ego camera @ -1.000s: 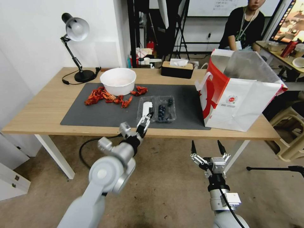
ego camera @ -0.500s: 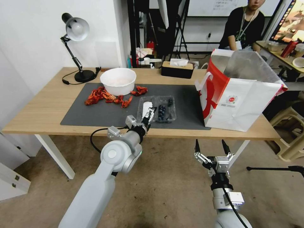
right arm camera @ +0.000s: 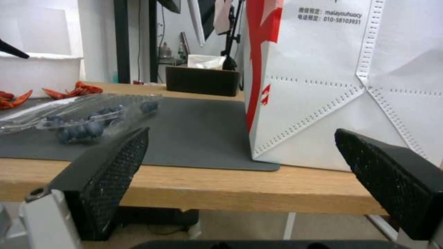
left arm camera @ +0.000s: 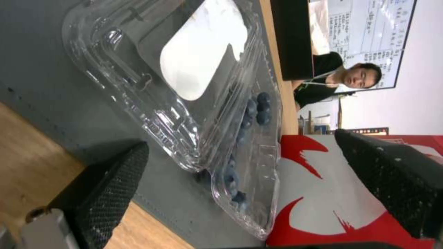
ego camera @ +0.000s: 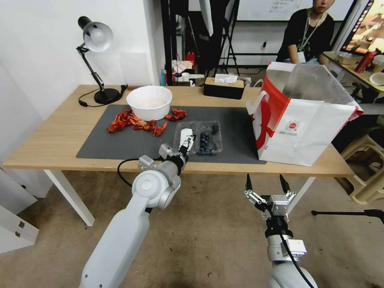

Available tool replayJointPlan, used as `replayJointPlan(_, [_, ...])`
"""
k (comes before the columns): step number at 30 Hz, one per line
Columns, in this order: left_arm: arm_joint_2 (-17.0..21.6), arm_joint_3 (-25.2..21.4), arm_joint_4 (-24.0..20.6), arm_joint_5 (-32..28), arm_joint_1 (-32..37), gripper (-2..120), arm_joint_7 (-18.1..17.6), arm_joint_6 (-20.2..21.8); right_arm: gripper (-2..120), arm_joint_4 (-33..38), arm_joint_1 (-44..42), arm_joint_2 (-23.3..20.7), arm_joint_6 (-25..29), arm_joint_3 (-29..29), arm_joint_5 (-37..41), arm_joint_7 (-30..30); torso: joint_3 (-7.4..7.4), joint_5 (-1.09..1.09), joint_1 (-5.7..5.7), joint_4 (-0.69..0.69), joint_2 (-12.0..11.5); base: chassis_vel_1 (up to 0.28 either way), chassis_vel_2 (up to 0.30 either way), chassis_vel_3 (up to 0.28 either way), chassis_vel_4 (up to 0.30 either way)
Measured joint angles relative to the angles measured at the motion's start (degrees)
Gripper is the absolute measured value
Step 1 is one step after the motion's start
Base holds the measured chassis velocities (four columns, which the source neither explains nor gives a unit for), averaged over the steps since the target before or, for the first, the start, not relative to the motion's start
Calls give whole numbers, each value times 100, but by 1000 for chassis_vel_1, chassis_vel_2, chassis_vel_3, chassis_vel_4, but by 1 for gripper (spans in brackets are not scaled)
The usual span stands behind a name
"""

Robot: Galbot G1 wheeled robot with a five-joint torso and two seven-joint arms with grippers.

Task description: Close the takeout container lid, then place the container into the takeout bag.

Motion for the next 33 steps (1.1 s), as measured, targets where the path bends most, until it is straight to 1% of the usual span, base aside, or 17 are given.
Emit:
replayJointPlan(8, [-3,23,76,125,-54,100,86,-99,100,14,-6,1,0,5,0,6,0,0,0,0,0,0,0,0,0])
replayJointPlan(11, [48,92,100,385,-56,100,250,-189,100,30,-6,5,3,-1,0,6,0,0,0,0,0,0,0,0,0])
replayJointPlan(12, [48,92,100,385,-56,100,250,-189,100,30,-6,5,3,-1,0,6,0,0,0,0,0,0,0,0,0])
replayJointPlan(14, [84,161,100,670,-37,100,391,-242,100,41,-10,10,7,-10,-2,6,0,0,0,0,0,0,0,0,0])
replayJointPlan(15, [84,161,100,670,-37,100,391,-242,100,41,-10,10,7,-10,-2,6,0,0,0,0,0,0,0,0,0])
replayJointPlan(19, [189,399,75,1546,67,100,962,-396,100,58,-27,12,19,-11,-15,-4,0,0,0,0,0,0,0,0,0])
replayJointPlan(20, [189,399,75,1546,67,100,962,-396,100,58,-27,12,19,-11,-15,-4,0,0,0,0,0,0,0,0,0])
replayJointPlan(23, [256,579,68,2122,143,100,1364,-522,100,64,-43,12,38,-4,-27,-9,0,0,0,0,0,0,0,0,0])
replayJointPlan(24, [256,579,68,2122,143,100,1364,-522,100,64,-43,12,38,-4,-27,-9,0,0,0,0,0,0,0,0,0])
replayJointPlan(27, [304,722,71,2599,194,100,1679,-667,100,65,-60,13,50,3,-39,-11,0,0,0,0,0,0,0,0,0])
replayJointPlan(31, [305,725,72,2614,196,100,1689,-671,100,65,-61,13,51,3,-39,-11,0,0,0,0,0,0,0,0,0])
replayJointPlan(32, [345,816,77,3122,227,100,1990,-820,100,68,-76,13,59,13,-50,-14,0,0,0,0,0,0,0,0,0])
replayJointPlan(33, [345,816,77,3122,227,100,1990,-820,100,68,-76,13,59,13,-50,-14,0,0,0,0,0,0,0,0,0])
